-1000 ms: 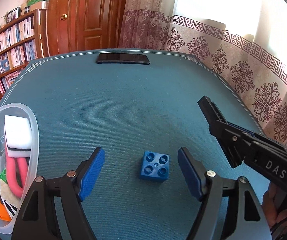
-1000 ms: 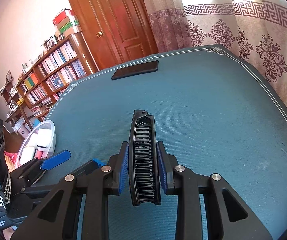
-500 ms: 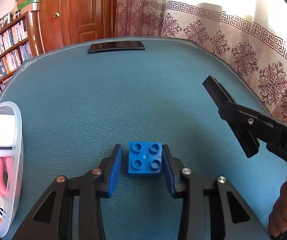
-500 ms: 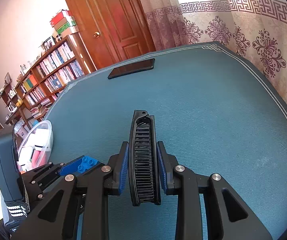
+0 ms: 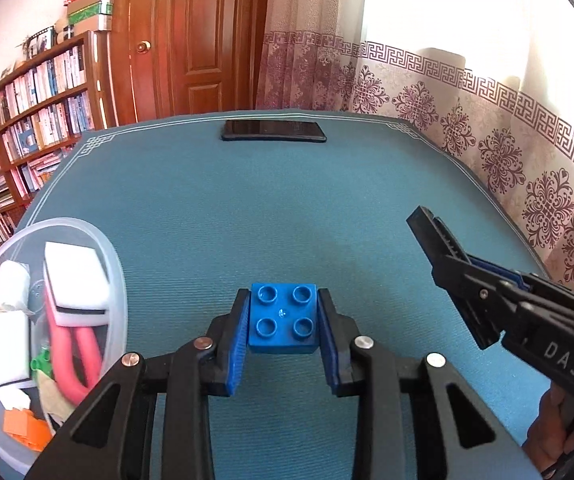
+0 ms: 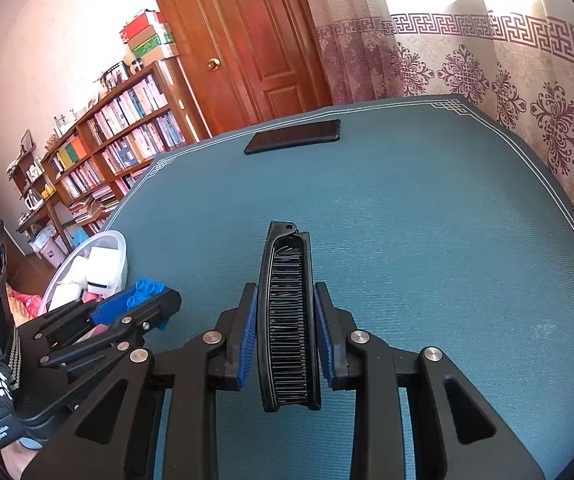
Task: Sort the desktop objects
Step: 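Carry the brick and comb over the container and release both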
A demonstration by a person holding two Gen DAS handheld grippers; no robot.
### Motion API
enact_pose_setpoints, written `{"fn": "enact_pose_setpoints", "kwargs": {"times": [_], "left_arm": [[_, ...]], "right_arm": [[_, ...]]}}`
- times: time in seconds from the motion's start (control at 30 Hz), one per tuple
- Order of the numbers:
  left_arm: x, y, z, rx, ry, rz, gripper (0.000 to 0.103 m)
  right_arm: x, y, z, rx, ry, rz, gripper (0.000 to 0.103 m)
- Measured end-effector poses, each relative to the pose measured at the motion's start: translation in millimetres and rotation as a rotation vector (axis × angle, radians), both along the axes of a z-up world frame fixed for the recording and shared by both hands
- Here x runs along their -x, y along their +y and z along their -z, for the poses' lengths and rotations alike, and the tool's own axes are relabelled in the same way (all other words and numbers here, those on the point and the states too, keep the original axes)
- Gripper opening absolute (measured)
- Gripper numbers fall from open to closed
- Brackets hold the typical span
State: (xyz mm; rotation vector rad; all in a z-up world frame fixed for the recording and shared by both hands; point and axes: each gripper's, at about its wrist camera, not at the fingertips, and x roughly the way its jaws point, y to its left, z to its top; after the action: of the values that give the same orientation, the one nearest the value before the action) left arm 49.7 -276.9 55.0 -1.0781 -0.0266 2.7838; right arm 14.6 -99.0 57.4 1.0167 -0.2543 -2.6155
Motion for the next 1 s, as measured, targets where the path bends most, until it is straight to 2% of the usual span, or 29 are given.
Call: {"fn": "enact_pose_setpoints", "kwargs": {"times": [0.4,0.7,1.0], "left_arm": [[-7,-86,-26,-0.011,0.067,-0.164,0.035],[-12,-154,-21,-0.051,0.069,-0.310,0.035],[-12,-184,-19,-0.055,0.074,-0.377,0.035]], "right_arm": [[-1,-77,-16,0.010,0.028,-0.157,0.029],[-8,-144,-25,0.000,0.046,-0.281,0.029],[-13,-190,-28,-0.009,0.049,-0.362,0.029]]}}
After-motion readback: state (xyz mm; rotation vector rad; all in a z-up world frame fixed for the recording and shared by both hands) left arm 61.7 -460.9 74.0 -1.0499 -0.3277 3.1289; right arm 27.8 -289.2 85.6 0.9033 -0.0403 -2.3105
